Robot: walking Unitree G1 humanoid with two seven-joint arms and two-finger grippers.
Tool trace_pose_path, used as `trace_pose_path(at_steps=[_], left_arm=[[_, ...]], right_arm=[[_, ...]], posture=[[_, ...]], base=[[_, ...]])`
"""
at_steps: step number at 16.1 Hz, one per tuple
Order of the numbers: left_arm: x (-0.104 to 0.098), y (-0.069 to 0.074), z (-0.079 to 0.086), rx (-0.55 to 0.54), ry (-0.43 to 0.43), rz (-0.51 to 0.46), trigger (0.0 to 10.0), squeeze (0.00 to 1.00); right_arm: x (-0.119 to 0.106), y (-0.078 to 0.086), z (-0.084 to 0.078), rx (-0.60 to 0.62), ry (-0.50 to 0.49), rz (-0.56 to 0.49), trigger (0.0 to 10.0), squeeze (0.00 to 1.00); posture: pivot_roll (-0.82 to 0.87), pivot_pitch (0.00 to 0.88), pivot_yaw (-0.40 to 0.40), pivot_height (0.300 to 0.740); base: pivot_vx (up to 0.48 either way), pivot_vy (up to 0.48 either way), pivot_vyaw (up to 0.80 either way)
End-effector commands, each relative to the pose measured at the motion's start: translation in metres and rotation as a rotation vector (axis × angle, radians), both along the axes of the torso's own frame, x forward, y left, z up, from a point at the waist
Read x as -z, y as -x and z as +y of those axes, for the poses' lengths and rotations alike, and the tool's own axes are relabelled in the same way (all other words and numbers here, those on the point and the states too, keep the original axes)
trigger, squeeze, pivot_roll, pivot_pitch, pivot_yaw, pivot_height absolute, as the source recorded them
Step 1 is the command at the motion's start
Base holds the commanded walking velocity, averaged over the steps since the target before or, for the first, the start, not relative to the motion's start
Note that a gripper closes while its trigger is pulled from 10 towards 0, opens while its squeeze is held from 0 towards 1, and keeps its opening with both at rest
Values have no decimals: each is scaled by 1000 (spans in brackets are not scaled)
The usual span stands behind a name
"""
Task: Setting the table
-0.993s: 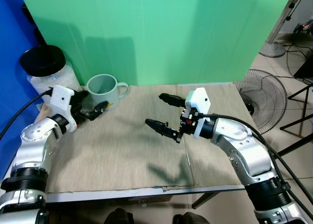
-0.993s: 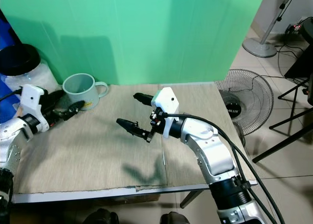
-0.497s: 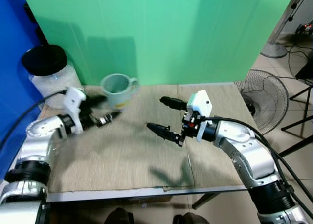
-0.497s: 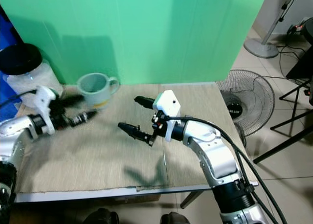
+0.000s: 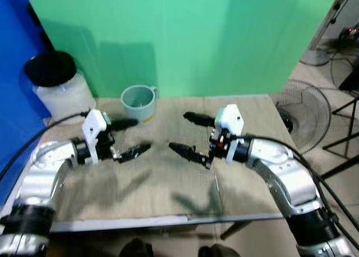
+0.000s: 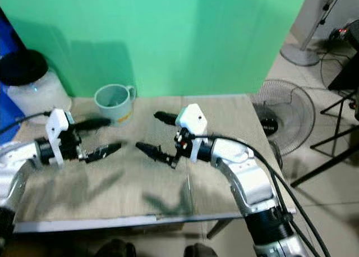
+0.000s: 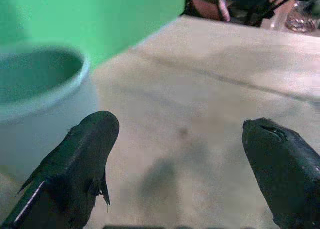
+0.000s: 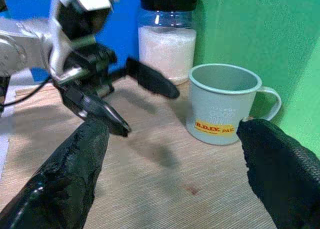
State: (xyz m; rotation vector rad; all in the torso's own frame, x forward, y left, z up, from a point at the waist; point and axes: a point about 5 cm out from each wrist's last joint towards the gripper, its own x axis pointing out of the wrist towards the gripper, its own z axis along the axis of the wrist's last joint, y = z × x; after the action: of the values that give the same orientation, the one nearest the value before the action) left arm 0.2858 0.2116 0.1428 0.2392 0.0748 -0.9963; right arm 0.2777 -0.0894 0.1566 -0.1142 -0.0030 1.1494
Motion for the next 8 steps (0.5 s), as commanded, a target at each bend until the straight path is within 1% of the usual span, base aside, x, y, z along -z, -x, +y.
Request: trace_pose_path(at_steps=[1, 2, 3, 4, 5, 6, 7, 8], left_arm=[[-16, 0, -4, 31, -43, -66, 10000, 0], [-25, -1, -8, 55, -64, -95, 10000, 1000], [-34, -2, -11, 80, -73, -117, 10000, 1000], [-42, -6, -13, 82, -109, -162, 10000, 1000], [-47, -12, -12, 66, -149, -193, 10000, 1000], [-46, -23, -4, 13, -216, -195, 10000, 0], [-44, -34, 7, -81, -284, -196, 10000, 0], [-43, -43, 17, -148, -336, -191, 10000, 0]], right_arm=[[-4, 2, 3, -25, -11, -4, 10000, 1000], [-3, 2, 4, -32, -11, -4, 10000, 1000], [-3, 2, 5, -38, -10, -3, 10000, 1000], [-3, 3, 5, -43, -5, -4, 10000, 1000], [-3, 3, 6, -45, -2, -5, 10000, 1000], [-3, 3, 6, -45, 4, -8, 10000, 1000], [-3, 3, 5, -45, 15, -14, 10000, 1000], [-3, 4, 4, -46, 26, -17, 10000, 733]], posture=[[-11, 90, 0, 740], [-9, 90, -1, 740], [-9, 90, -1, 740], [-7, 91, 0, 740], [-8, 90, 2, 740], [-11, 90, 5, 740], [-15, 90, 9, 740], [-17, 90, 10, 740]], base=[[0, 0, 0], [0, 0, 0], [0, 0, 0], [0, 0, 0], [0, 0, 0], [0, 0, 0], [0, 0, 0], [0, 0, 0]])
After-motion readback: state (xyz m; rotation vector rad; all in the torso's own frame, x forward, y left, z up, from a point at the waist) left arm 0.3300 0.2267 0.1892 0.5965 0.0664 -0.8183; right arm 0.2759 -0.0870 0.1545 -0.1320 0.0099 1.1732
